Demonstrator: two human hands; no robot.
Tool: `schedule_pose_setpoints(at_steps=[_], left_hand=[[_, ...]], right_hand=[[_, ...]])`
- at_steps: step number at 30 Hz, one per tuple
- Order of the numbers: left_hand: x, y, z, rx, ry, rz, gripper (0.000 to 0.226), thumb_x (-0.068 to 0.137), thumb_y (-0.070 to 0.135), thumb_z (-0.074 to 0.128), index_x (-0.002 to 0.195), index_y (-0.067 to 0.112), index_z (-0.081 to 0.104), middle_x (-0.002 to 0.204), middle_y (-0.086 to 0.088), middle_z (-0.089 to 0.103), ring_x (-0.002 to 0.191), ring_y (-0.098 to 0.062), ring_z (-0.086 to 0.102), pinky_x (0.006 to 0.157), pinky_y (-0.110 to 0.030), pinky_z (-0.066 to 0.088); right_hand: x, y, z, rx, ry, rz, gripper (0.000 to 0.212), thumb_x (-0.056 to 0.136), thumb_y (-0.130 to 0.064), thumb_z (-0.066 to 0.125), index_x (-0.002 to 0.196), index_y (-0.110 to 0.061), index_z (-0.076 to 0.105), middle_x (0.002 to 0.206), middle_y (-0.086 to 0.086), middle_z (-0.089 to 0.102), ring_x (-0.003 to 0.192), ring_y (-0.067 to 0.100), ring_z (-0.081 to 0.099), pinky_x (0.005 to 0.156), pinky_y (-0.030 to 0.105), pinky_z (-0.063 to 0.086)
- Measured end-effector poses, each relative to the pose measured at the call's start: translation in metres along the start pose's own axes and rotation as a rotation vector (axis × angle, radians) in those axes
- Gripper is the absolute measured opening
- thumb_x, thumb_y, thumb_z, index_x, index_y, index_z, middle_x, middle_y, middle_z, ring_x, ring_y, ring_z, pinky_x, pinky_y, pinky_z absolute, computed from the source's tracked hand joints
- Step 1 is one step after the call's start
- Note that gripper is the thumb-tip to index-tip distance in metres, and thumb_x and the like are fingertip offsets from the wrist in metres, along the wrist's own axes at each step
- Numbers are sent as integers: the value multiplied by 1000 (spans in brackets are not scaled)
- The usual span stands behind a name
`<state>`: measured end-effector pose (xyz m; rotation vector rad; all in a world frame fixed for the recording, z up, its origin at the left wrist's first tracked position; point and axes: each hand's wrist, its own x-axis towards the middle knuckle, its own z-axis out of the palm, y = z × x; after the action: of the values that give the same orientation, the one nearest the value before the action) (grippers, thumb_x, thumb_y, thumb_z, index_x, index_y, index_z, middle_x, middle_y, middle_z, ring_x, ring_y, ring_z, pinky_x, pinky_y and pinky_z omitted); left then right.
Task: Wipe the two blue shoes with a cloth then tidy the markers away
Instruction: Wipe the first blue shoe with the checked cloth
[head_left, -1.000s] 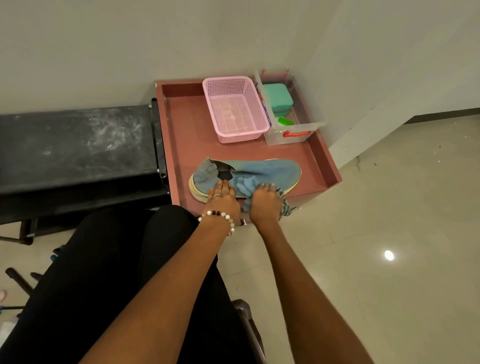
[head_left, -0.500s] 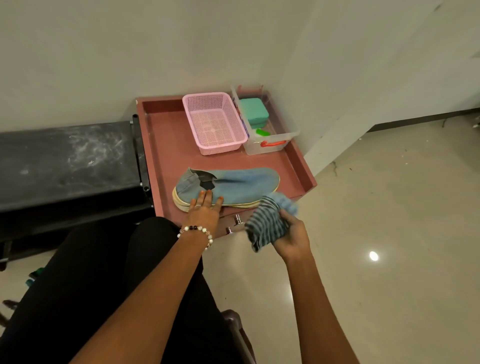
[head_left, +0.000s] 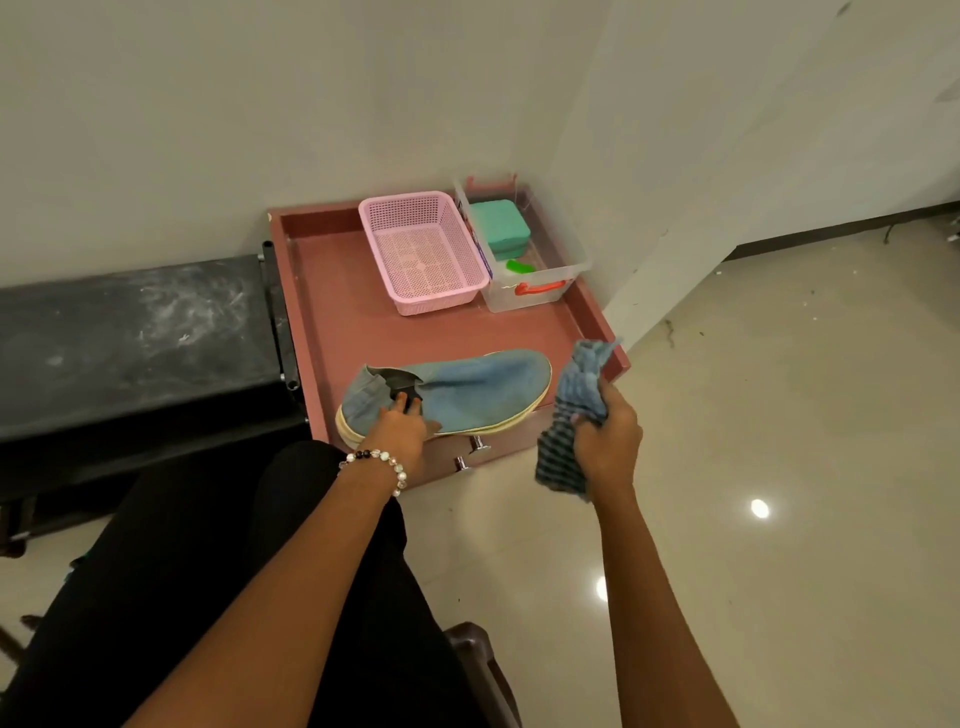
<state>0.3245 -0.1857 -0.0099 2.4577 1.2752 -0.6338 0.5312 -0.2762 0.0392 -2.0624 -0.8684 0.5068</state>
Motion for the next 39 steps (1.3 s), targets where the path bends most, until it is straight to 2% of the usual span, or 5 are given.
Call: schedule_pose_setpoints(at_steps=[4, 10, 20, 28, 39], left_hand=[[2, 0, 0, 28, 7, 10, 59, 92, 8, 47, 147, 26, 34, 153, -16, 22, 143, -36, 15, 111, -40, 29], [-2, 8, 2, -11, 117, -27, 51, 89, 11, 51, 139, 19, 43, 148, -21, 27, 140, -36, 21, 111, -43, 24], [-5, 7, 7, -199, 195, -104, 58, 86, -3, 48, 142, 9, 38, 147, -11, 35, 136, -30, 31, 109, -40, 32], [-16, 10, -4, -498, 265, -245, 25, 93, 10, 46, 112, 13, 62, 92, -14, 61, 81, -33, 60, 63, -34, 46], [-5, -10, -6, -708, 594, -357, 40, 88, 1, 54, 127, 9, 58, 119, -13, 62, 110, -34, 57, 92, -38, 49]], right_hand=[[35, -17, 27, -169, 32, -419, 31, 87, -5, 53, 116, -13, 62, 94, -5, 63, 83, 11, 58, 74, 25, 51], [94, 9, 80, -954, -547, -558, 65, 86, 1, 49, 146, -16, 29, 150, 14, 30, 123, 39, 38, 103, 41, 35], [63, 2, 67, -758, -339, -359, 39, 81, -12, 55, 120, -16, 58, 96, 20, 67, 88, 41, 60, 73, 41, 50], [25, 9, 66, -563, -319, -338, 58, 76, 2, 49, 127, -25, 58, 103, 14, 68, 94, 37, 60, 79, 40, 51], [14, 6, 56, -478, -520, -221, 40, 73, -9, 65, 107, -30, 68, 94, 3, 72, 91, 26, 64, 67, 27, 44]])
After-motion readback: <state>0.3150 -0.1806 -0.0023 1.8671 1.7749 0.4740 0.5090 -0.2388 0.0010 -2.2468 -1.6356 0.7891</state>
